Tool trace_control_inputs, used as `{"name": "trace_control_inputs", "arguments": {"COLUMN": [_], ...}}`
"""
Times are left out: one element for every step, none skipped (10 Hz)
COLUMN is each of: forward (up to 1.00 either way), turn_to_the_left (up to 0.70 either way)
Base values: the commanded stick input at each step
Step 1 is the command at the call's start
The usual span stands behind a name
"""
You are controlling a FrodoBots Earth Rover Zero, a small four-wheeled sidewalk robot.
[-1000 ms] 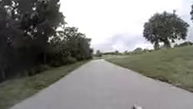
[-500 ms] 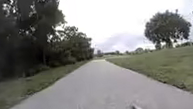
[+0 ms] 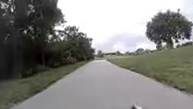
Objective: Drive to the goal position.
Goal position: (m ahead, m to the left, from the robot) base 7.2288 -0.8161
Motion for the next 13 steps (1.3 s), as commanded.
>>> {"name": "trace_control_inputs", "arguments": {"forward": [0.70,0.70,0.70,0.70,0.70,0.70,0.70,0.70,0.70,0.70,0.70,0.70,0.70], "turn_to_the_left": [0.00,0.00,0.00,0.00,0.00,0.00,0.00,0.00,0.00,0.00,0.00,0.00,0.00]}}
